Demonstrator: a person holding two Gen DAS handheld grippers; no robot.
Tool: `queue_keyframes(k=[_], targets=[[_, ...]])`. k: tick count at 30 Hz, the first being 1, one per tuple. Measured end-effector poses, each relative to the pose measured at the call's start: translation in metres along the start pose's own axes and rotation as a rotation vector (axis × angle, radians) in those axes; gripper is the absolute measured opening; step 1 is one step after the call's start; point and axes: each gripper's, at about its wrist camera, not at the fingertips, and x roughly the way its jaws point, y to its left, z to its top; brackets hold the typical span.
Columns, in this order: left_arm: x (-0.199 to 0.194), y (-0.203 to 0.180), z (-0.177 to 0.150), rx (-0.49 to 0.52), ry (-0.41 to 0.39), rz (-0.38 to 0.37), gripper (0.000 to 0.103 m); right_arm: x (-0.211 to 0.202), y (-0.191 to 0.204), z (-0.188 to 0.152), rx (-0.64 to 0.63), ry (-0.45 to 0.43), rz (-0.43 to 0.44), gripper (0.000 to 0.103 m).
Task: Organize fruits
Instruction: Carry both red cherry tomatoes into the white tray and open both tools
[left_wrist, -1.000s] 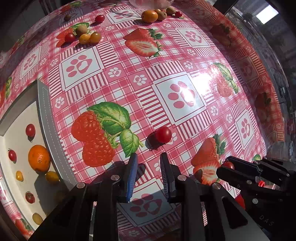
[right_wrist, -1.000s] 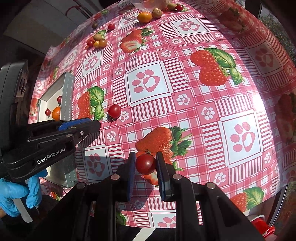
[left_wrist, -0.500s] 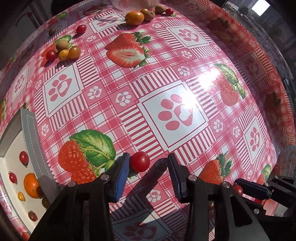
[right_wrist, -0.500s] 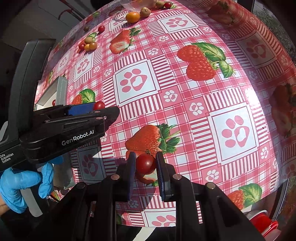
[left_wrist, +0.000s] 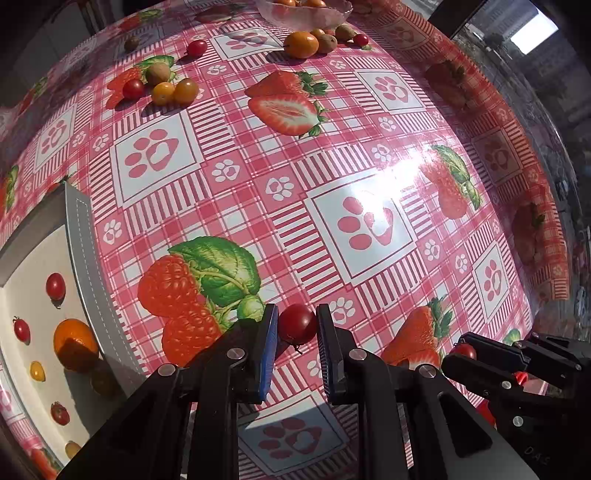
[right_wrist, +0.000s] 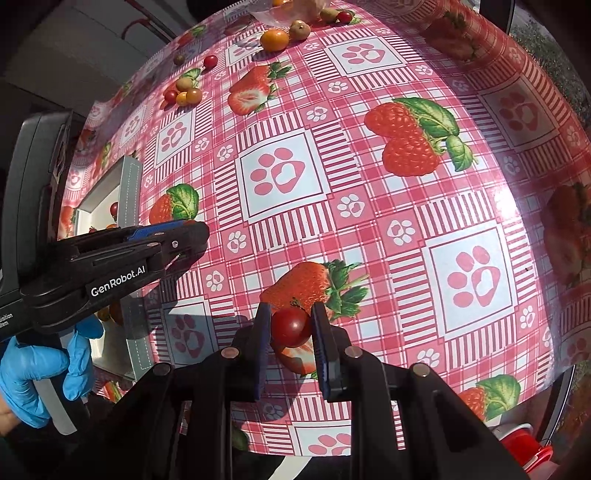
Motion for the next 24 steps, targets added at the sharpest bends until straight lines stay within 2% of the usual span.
queue_keyframes(k=[12, 19, 24], targets=[[-0.052, 0.037, -0.033, -0.119, -0.093, -0.010, 0.022, -0.006, 0.046, 0.023, -0.126, 0.001, 0.012, 0.024], [-0.075, 0.065, -0.043, -0.223, -0.168, 0.014, 0.022, -0.002, 0.097, 0.042, -0.242, 0.008, 0.035, 0.024], [-0.086, 0.105, -0.049, -0.308, -0.207, 0.055, 0.022, 0.007, 0.142, 0.059, -0.327, 0.018, 0.071, 0.024]])
